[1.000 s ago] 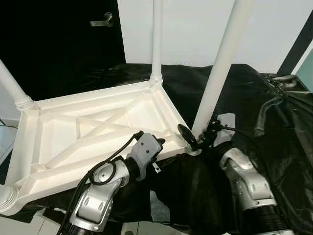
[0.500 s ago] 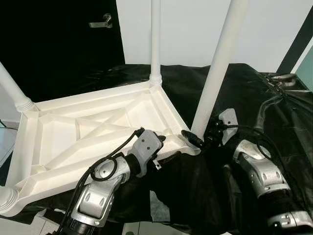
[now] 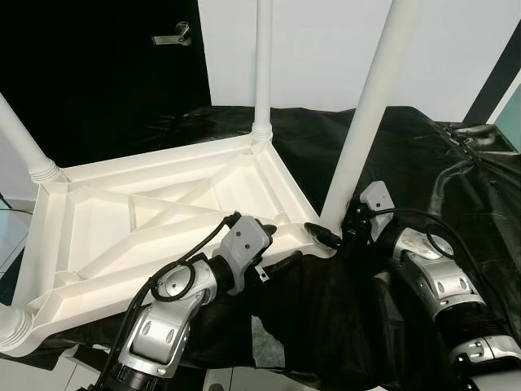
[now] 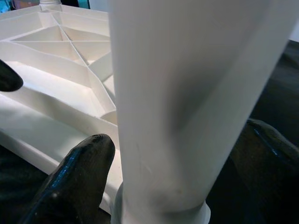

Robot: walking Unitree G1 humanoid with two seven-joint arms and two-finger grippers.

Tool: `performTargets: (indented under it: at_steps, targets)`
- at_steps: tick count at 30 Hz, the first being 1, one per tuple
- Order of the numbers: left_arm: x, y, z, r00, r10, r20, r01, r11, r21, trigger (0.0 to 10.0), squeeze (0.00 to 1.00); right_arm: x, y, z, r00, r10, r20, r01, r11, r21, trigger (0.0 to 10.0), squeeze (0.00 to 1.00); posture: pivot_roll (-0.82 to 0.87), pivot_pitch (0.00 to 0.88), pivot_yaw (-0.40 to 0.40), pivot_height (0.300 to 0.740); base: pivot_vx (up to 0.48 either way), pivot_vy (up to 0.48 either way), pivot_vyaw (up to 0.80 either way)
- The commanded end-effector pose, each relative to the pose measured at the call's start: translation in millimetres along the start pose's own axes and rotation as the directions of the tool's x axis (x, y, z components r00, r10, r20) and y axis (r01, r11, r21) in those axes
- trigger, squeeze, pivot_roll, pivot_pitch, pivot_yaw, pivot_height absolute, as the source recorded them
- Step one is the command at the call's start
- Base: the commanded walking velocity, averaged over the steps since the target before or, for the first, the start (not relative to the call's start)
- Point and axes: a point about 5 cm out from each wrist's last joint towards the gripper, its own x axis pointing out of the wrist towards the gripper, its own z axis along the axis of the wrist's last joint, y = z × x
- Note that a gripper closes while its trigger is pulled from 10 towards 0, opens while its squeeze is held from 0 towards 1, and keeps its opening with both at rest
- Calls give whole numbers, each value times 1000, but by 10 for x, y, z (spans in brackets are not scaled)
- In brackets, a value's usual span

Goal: Building children table

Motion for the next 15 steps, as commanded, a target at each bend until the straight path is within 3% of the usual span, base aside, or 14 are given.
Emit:
performTargets:
  at_steps: [1,15]
  targets:
    - [5,20,-3,999,51,1,-51,999,4,10000,0,3,-28,21,1000,15,-8,-15,999,-37,10000,0,69,0,-18,740,0,0,0]
    - [15,12,-1,999,43,1,-43,999,5,10000,0,-14,-49,2,999,31,-12,-32,998,-53,10000,0,68,0,-16,740,0,0,0]
